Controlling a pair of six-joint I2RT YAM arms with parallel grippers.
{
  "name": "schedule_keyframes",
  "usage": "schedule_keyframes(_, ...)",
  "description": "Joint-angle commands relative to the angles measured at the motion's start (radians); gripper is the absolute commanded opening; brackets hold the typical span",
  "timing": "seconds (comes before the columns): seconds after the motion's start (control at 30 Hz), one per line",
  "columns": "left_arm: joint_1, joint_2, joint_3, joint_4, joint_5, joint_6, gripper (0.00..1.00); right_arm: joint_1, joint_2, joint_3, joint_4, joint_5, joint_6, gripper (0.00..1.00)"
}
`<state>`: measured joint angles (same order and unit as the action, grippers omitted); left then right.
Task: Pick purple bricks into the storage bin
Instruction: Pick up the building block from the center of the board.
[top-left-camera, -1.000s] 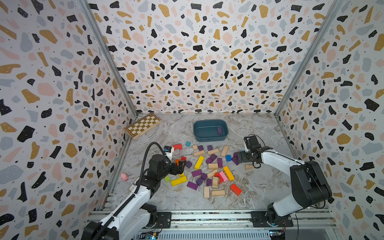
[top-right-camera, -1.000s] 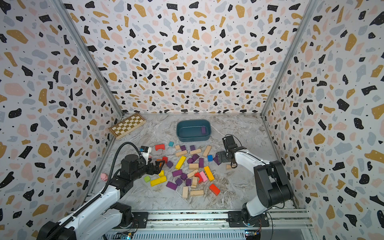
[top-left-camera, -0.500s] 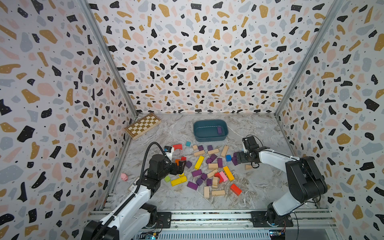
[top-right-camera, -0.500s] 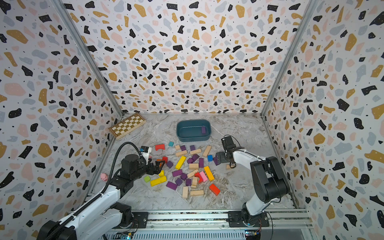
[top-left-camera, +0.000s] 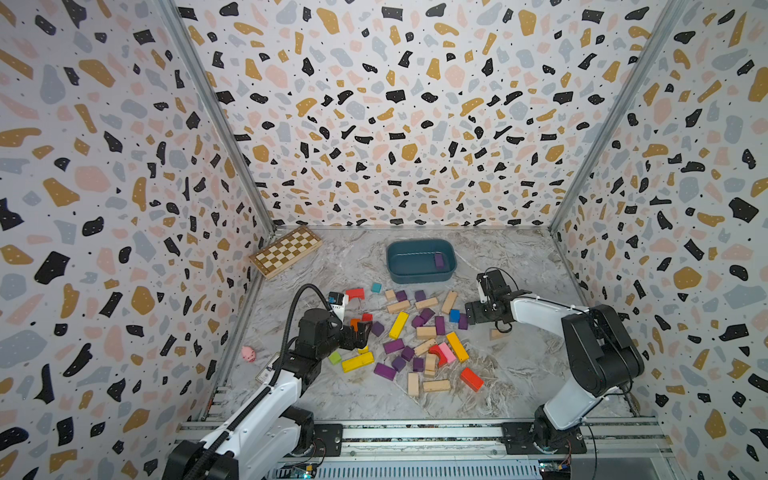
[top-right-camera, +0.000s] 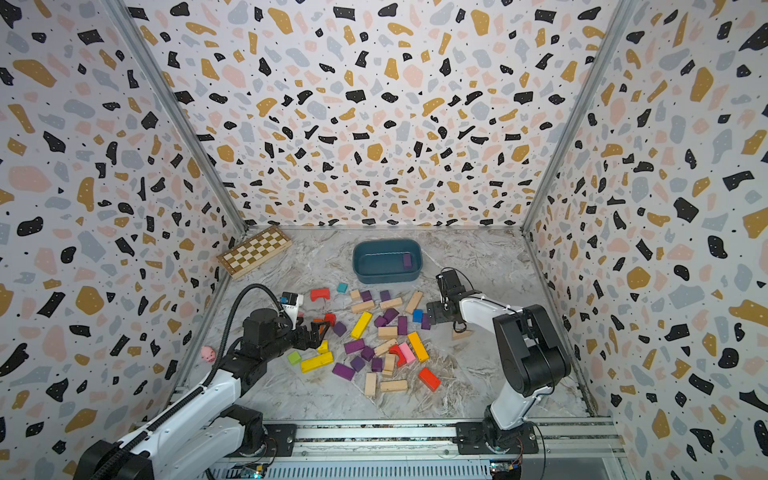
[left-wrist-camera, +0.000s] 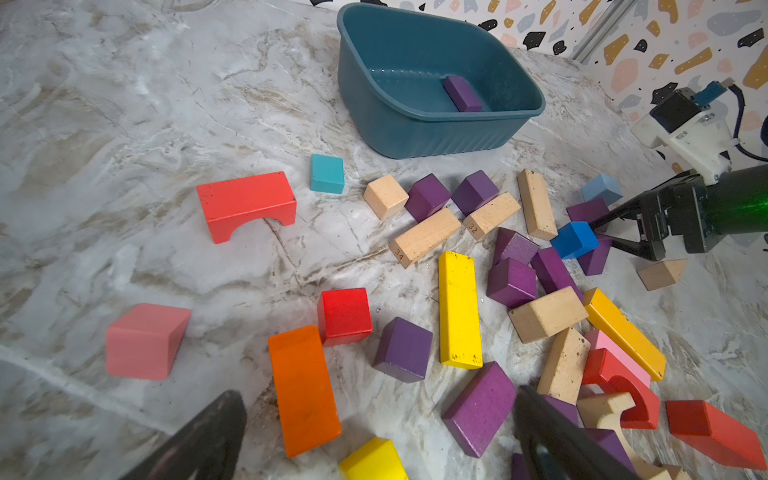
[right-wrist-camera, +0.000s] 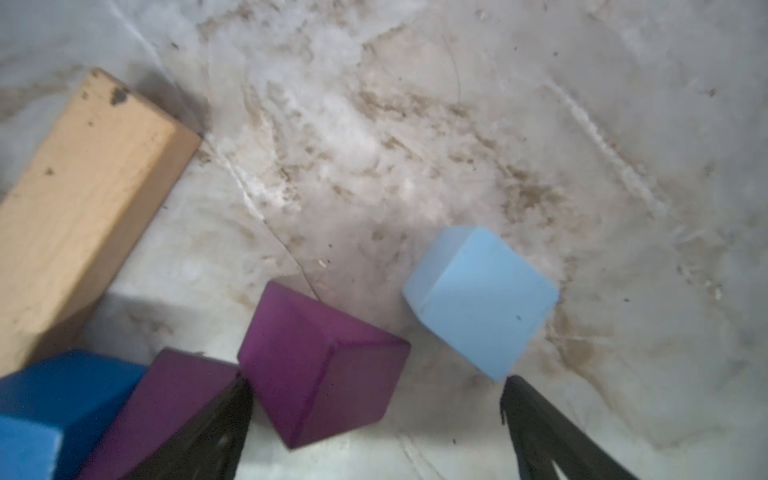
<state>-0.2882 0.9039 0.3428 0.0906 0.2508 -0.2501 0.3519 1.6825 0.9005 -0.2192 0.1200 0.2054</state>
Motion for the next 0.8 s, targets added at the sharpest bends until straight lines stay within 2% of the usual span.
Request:
schedule_keyframes(0.0, -0.002, 0.0, 0.013, 0.021, 0.004, 0.005, 0.99, 0.004, 0.019, 0.045, 0.001, -0.011, 0.004, 0.92)
schedule_keyframes(0.3, -0.003, 0.002, 0.013, 0.021, 0.004, 0.006, 0.99, 0.004, 0.066, 0.097, 0.007, -0.04, -0.018, 0.79)
schedule_keyframes(0.77, -0.003, 0.008, 0.015, 0.022, 0.003, 0.007, 0.99, 0.004, 0.07, 0.086, 0.014, -0.075, -0.024, 0.6)
